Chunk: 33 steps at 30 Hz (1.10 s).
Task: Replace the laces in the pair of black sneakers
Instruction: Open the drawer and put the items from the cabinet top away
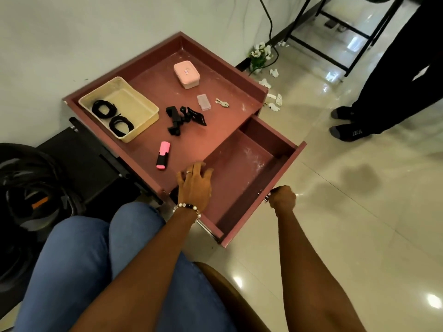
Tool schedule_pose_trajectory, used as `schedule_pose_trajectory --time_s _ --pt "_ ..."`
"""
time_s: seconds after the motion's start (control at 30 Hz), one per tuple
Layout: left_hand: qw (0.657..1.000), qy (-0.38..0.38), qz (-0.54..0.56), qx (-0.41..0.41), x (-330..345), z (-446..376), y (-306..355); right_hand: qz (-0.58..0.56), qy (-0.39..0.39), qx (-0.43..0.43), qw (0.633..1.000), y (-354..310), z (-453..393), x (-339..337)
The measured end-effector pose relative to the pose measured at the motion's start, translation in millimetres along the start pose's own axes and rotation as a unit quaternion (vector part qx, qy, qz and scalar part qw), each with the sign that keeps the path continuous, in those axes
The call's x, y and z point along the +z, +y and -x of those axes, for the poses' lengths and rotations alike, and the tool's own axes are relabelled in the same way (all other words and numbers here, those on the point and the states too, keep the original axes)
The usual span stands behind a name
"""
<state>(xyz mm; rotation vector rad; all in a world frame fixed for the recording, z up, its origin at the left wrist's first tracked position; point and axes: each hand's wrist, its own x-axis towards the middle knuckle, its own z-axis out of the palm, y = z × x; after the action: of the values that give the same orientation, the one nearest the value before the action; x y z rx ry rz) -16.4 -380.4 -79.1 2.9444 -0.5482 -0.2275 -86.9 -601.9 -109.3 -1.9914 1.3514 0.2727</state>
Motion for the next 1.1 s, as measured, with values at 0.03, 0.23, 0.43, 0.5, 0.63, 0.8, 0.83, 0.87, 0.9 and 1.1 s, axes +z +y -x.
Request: schedule_pose_trajectory --time_s 0.03,0.23,0.43,0.5,0.63,0.8,0.83,0.87,0.9,1.1 --pt "1.0 0.014 0.025 -0.004 -2.3 -2.6 -0.6 -0.015 0.05 0.016 0.998 -8.5 4.4 -4.8" --pt "0.973 0.107 0.157 -0.129 -30.1 -28.0 -18.1 -0.066 0.137 -0.154 0.976 -82.6 34.5 2.8" --pt "0.952 0.098 0.14 -0.254 -52.6 -54.4 -61.8 -0.09 0.008 -0.314 0.945 -165.6 43.1 43.1" --pt "0.948 0.058 0.144 -0.277 -55.1 -61.0 -69.9 -0.059 -0.003 -0.348 0.936 -193.5 40.8 57.3" --pt "0.954 0.013 0.121 -0.275 -51.2 -71.7 -73.4 0.047 0.024 -0.412 0.91 -231.2 36.3 79.1" --pt "0.948 0.03 0.156 -0.276 -49.3 -82.6 -81.6 0.097 0.02 -0.383 0.918 -250.6 37.6 87.0" --pt "0.945 0.034 0.171 -0.275 -49.7 -82.2 -82.1 0.089 0.02 -0.374 0.923 -249.5 38.3 86.3" --pt "0.943 0.037 0.187 -0.273 -49.7 -81.7 -82.1 0.074 0.024 -0.365 0.928 -246.5 39.0 83.7" --pt "0.942 0.04 0.203 -0.266 -49.6 -80.8 -81.3 0.047 0.03 -0.353 0.934 -241.9 39.7 80.1" --pt "0.92 0.061 0.348 -0.17 -47.1 -61.5 -46.1 -0.088 0.099 -0.229 0.964 -183.3 37.3 34.6"
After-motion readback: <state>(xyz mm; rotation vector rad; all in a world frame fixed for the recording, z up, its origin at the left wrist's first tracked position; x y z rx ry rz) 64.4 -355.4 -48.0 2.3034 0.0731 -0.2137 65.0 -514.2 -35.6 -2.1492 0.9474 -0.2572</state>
